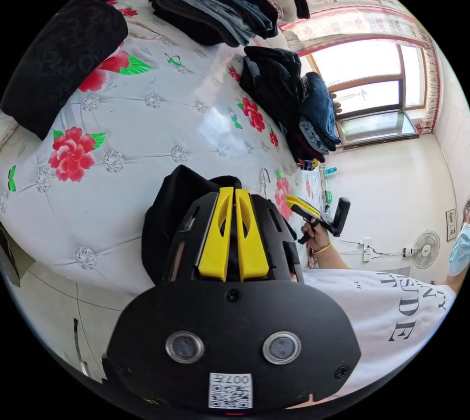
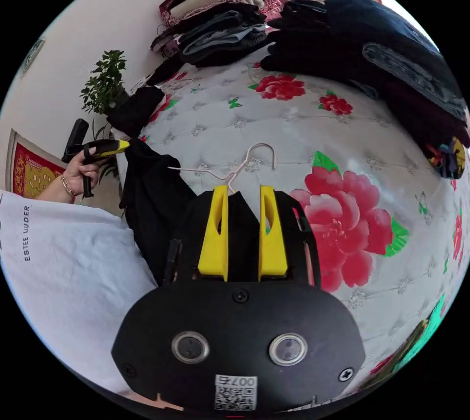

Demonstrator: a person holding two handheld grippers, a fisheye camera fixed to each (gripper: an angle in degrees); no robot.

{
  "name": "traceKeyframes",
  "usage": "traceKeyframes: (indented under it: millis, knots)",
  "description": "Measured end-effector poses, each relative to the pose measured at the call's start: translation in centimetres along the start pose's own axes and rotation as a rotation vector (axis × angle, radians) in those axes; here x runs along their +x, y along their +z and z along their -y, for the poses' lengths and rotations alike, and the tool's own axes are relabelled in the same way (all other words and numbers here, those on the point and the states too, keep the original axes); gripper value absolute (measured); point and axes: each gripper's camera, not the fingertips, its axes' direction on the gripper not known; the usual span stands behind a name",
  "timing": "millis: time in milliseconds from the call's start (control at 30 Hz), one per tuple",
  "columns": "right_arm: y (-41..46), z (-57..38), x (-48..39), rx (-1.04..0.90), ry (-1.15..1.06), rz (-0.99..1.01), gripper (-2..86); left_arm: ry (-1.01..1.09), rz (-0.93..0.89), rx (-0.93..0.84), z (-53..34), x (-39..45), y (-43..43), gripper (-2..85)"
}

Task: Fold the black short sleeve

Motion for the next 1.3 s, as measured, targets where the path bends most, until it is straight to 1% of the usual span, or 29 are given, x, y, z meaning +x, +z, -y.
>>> traceKeyframes:
  millis: [133,167,200,300,333,400,433,500,533,600,633,667,700,733,767,833,867,900,967,1000,1033,1067,1100,1133,1200,1233,1300]
  knots:
    - [5.3,3.7,-1.9,-0.160,-0.109,-0.013,4.4,-0.048,0.002,0.015,0.5,-1.8,-0.6,-1.0]
    - [6.2,4.1,-2.7,-0.184,-0.127,-0.078,3.6,-0.061,0.007,0.016,0.7,-2.3,-0.7,-1.0]
    - [6.1,3.8,-3.7,-0.137,-0.201,-0.142,2.5,-0.076,0.017,0.016,1.0,-2.9,-0.8,-1.0]
    - [6.2,2.7,-4.4,-0.160,-0.246,-0.221,1.1,-0.131,0.068,0.022,1.6,-4.3,-0.9,-1.0]
    - [5.8,2.5,-4.2,-0.160,-0.223,-0.229,0.9,-0.145,0.080,0.023,1.7,-4.6,-0.9,-1.0]
    - [1.9,0.6,-1.6,-0.002,-0.028,-0.187,0.5,-0.185,0.115,0.035,2.0,-5.7,-1.0,-1.0]
    - [0.6,0.0,-0.7,0.044,0.037,-0.167,0.4,-0.188,0.116,0.036,2.1,-5.9,-1.0,-1.0]
    - [-5.1,-3.5,3.4,0.249,0.275,-0.062,0.1,-0.167,0.066,0.027,2.5,-6.1,-0.1,-1.0]
    - [-6.4,-4.5,4.4,0.300,0.328,-0.035,0.1,-0.160,0.061,0.020,2.7,-6.0,0.2,-1.0]
    - [-10.8,-9.2,9.1,0.534,0.565,0.179,-0.1,-0.105,0.010,-0.031,3.4,-4.9,2.6,-1.0]
    - [-11.6,-10.4,10.0,0.584,0.620,0.209,-0.1,-0.093,-0.010,-0.041,3.5,-4.6,3.3,-1.0]
    - [-12.8,-12.3,11.5,0.659,0.696,0.226,-0.1,-0.076,-0.035,-0.057,3.9,-3.8,4.6,-1.0]
    - [-14.1,-14.3,12.6,0.751,0.764,0.192,0.0,-0.062,-0.005,-0.064,4.2,-3.0,5.5,-1.0]
    - [-14.9,-15.4,13.2,0.801,0.804,0.178,0.0,-0.048,0.019,-0.068,4.4,-2.7,5.8,-1.0]
    - [-16.2,-17.5,14.5,0.898,0.880,0.185,0.2,-0.016,0.042,-0.080,4.8,-2.2,6.3,-1.0]
    - [-18.2,-20.4,15.9,0.978,1.033,0.100,0.7,0.018,0.033,-0.101,5.2,-1.8,6.7,-1.0]
    - [-19.6,-22.1,16.4,0.987,1.079,-0.024,1.3,0.029,0.031,-0.110,5.4,-1.8,6.6,-1.0]
    - [-20.8,-23.5,17.0,0.950,1.115,-0.142,2.8,0.036,0.039,-0.115,5.5,-1.9,6.5,-1.0]
    - [-21.5,-25.9,17.8,0.886,1.212,-0.283,4.6,0.034,0.046,-0.110,5.2,-2.1,6.0,-1.0]
    - [-21.4,-27.7,18.0,0.853,1.272,-0.286,5.4,0.024,0.044,-0.101,4.8,-2.4,5.7,-1.0]
    - [-21.1,-28.4,18.0,0.842,1.284,-0.264,5.7,0.019,0.040,-0.096,4.6,-2.5,5.5,-1.0]
    - [-20.3,-29.2,17.8,0.804,1.270,-0.192,6.2,0.014,0.030,-0.087,4.0,-2.7,5.1,-1.0]
    - [-19.1,-29.0,17.0,0.744,1.218,-0.137,6.5,0.009,0.025,-0.079,3.3,-2.9,4.8,-1.0]
    - [-18.4,-28.5,16.4,0.702,1.178,-0.124,6.6,0.006,0.025,-0.074,2.9,-3.0,4.6,-1.0]
    - [-15.1,-24.9,13.2,0.507,0.962,-0.124,6.8,0.002,0.020,-0.062,1.7,-3.1,4.0,-1.0]
    - [-14.2,-23.9,12.3,0.461,0.905,-0.127,6.8,0.003,0.019,-0.061,1.5,-3.1,4.0,-1.0]
    - [-10.6,-20.2,9.1,0.349,0.701,-0.143,6.7,0.009,0.022,-0.067,0.8,-3.1,3.8,-1.0]
